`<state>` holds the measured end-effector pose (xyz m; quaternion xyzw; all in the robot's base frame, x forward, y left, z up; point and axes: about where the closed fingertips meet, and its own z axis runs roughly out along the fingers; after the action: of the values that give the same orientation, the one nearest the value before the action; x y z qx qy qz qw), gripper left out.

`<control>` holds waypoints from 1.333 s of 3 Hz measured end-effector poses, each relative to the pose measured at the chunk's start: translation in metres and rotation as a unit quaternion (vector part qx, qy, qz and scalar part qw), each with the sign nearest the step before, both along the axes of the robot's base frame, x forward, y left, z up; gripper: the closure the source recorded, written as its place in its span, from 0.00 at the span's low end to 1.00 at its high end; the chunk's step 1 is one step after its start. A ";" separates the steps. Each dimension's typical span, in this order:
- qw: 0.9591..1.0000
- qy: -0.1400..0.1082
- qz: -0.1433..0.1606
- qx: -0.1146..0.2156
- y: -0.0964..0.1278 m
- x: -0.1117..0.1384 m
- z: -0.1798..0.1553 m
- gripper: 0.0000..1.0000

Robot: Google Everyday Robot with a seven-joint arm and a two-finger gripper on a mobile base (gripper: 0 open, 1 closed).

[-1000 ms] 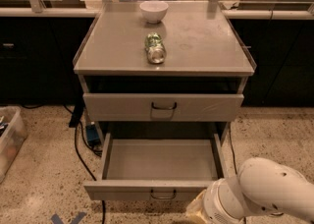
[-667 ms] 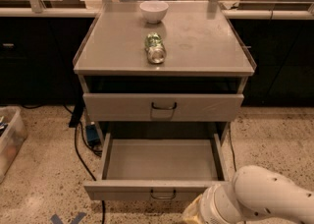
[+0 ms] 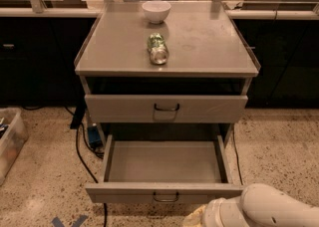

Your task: Close middle drawer

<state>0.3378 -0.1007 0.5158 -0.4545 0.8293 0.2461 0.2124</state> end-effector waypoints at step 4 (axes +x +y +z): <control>0.998 0.003 -0.054 -0.010 -0.010 0.034 -0.067 1.00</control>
Offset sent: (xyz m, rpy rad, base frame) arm -0.0035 -0.0181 -0.0337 -0.0555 0.0237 -0.0468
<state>0.3716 -0.1104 0.4488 -0.4103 0.8559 0.2272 0.2180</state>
